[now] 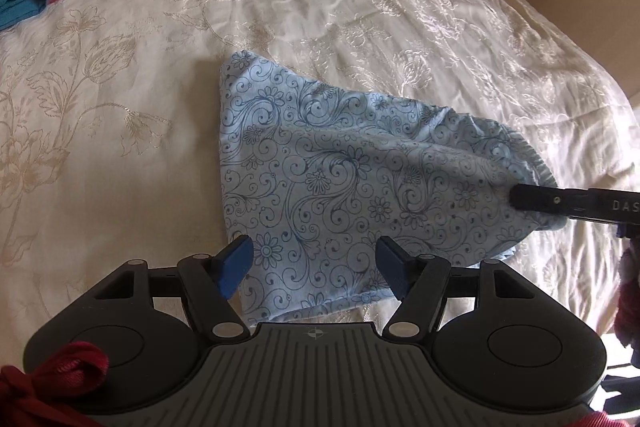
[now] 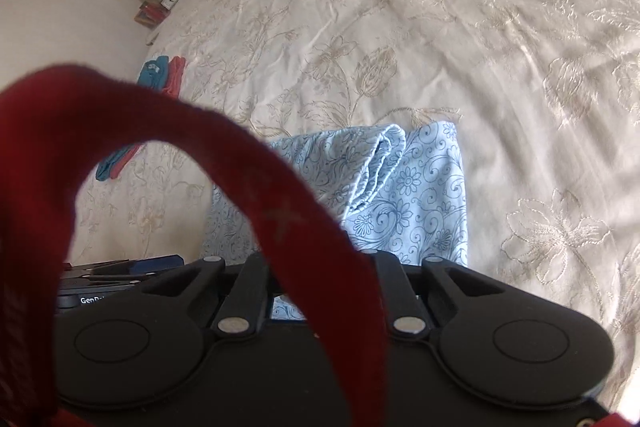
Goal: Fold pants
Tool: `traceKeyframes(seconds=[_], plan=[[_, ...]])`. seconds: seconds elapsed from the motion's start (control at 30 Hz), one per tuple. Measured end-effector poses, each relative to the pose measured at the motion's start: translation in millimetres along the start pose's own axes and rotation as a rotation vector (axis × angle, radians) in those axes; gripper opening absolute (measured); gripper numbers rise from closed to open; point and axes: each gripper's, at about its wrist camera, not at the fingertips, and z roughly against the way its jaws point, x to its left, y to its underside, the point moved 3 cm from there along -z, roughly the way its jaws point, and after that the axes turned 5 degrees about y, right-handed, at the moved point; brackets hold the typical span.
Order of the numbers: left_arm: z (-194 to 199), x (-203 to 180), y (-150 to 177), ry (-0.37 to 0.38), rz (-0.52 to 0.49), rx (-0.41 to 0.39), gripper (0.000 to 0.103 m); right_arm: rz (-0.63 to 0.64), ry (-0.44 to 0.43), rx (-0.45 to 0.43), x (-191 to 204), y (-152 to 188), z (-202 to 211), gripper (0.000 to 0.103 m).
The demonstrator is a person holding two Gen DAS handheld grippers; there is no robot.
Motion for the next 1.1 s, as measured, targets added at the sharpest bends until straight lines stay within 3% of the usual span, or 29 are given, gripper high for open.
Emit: traceKeyframes(seconds=[0.1,0.2,0.23,0.4,0.53,0.77,0.93,1.1], plan=[[-7.1,-4.1,0.7,0.005,-0.021,0.023,0.066,0.014,0.068,0.061,-13.2,2.5,-19.6,0.026],[-8.1,-9.1,-2.3,0.013,-0.039,0.025,0.066,0.011,0.171,0.155,-29.0,7.7,-41.7,0.041],[-7.3,-9.8,-4.0,0.018,-0.040,0.022,0.066,-0.005,0.168,0.161,-31.5,8.2,-41.0,0.041],[-6.1,-8.9,-23.7,0.021,-0.033,-0.017,0.066,-0.016,0.122,0.030,-30.6,-3.6,-6.7,0.044],[-17.1,-5.0,-47.2,0.002,-0.023,-0.041,0.066,-0.036,0.101,-0.049,-30.7,-24.7,-8.0,0.044],[-37.8,4.3,-81.1,-0.026,-0.021,-0.069,0.066,-0.087,0.081,-0.045,-33.0,-48.4,-39.9,0.044],[-47.6,15.6,-96.3,-0.040,0.007,-0.078,0.066,-0.100,0.117,-0.011,-43.0,-49.7,-42.7,0.044],[-55.8,28.7,-106.0,-0.066,0.020,-0.074,0.066,-0.113,0.100,-0.004,-47.1,-47.1,-42.5,0.043]])
